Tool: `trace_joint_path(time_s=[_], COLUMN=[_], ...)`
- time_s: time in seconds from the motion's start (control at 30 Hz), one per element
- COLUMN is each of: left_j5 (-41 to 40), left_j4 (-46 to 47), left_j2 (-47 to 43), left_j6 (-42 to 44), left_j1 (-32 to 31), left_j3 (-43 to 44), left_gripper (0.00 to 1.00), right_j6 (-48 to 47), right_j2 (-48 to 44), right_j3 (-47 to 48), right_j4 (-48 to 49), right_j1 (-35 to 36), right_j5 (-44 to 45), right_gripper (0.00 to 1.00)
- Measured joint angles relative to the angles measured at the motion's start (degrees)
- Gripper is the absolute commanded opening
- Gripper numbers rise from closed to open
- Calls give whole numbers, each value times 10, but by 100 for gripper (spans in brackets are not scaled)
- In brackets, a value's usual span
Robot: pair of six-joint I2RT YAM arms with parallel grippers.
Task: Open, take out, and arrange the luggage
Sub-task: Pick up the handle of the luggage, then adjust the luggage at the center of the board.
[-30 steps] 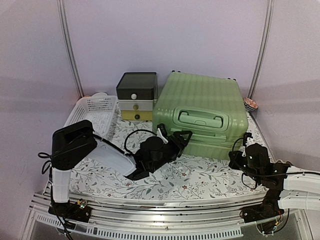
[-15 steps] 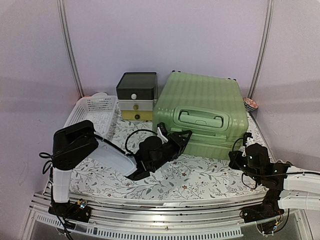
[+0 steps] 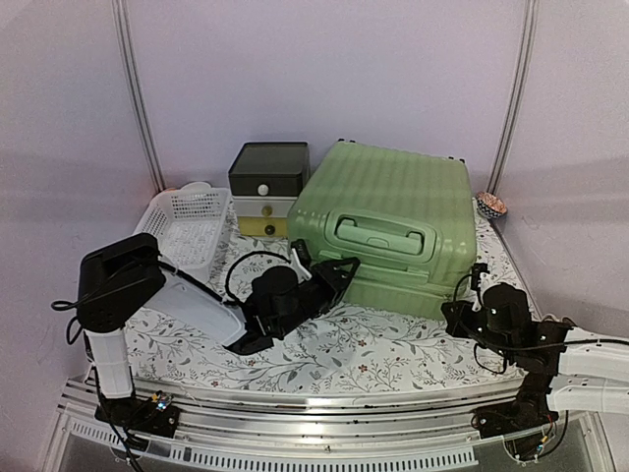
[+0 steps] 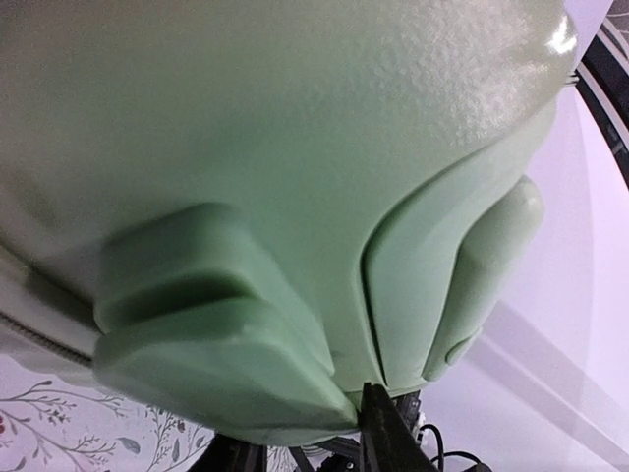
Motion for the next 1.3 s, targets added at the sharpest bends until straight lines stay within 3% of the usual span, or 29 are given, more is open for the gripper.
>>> trace_joint_path(time_s=[0.57, 1.3], left_j5=[26, 56], left_j4=[-5, -103], left_j2=[-83, -234], left_j6=[11, 23], left_j1=[18, 35], left_j3=[-93, -200], left_gripper=[0, 0], right_j6=[80, 8], right_j2=[-65, -31], right_j3=[22, 54], right_j4=[-98, -119], right_j1=[7, 7], right_j5=[-21, -41], right_gripper=[3, 4])
